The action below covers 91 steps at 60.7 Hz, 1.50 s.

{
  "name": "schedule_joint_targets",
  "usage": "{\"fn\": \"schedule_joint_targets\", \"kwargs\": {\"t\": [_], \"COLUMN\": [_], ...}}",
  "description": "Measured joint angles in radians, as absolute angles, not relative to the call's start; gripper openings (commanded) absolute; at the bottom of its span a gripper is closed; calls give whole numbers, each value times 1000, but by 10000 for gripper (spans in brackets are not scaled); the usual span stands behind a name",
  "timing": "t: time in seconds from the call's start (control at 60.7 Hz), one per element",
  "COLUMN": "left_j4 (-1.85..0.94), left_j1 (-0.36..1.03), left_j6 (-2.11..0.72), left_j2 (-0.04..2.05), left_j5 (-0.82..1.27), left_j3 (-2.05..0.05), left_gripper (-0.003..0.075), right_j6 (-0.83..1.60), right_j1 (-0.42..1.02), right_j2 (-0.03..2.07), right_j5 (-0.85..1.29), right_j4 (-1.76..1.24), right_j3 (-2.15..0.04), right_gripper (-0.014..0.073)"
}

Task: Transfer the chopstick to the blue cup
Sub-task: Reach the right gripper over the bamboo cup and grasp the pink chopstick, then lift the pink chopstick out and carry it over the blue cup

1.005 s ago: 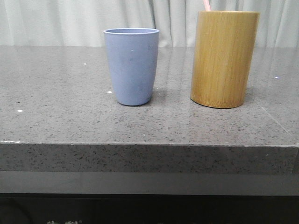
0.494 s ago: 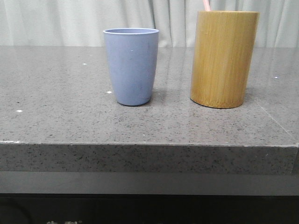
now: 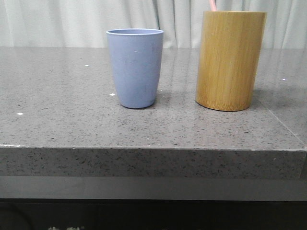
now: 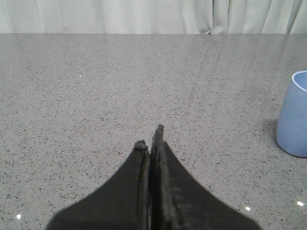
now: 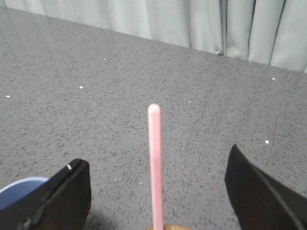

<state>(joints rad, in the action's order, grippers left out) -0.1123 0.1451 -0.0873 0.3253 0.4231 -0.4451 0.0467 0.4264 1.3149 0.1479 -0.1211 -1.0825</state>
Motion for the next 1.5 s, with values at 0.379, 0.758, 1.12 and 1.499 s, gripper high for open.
{"fn": "schedule_joint_targets", "kwargs": {"t": [0.379, 0.758, 1.12, 1.499], "left_j4": [-112, -112, -112, -112], "left_j1": [145, 145, 145, 145], "left_j6": [-87, -87, -87, -87], "left_j2": [325, 325, 325, 325], "left_j5": [423, 423, 423, 423], "left_j3": [-443, -443, -443, -443], "left_gripper": [-19, -19, -19, -19], "right_j6": [47, 47, 47, 47], "right_j1": [426, 426, 426, 632], "right_j2": [1467, 1465, 1278, 1228], "right_j5": [148, 148, 77, -164], "right_j4": [-117, -117, -117, -117], "right_j3": [-1166, -1168, -1168, -1168], "right_gripper": [304, -25, -31, -31]}}
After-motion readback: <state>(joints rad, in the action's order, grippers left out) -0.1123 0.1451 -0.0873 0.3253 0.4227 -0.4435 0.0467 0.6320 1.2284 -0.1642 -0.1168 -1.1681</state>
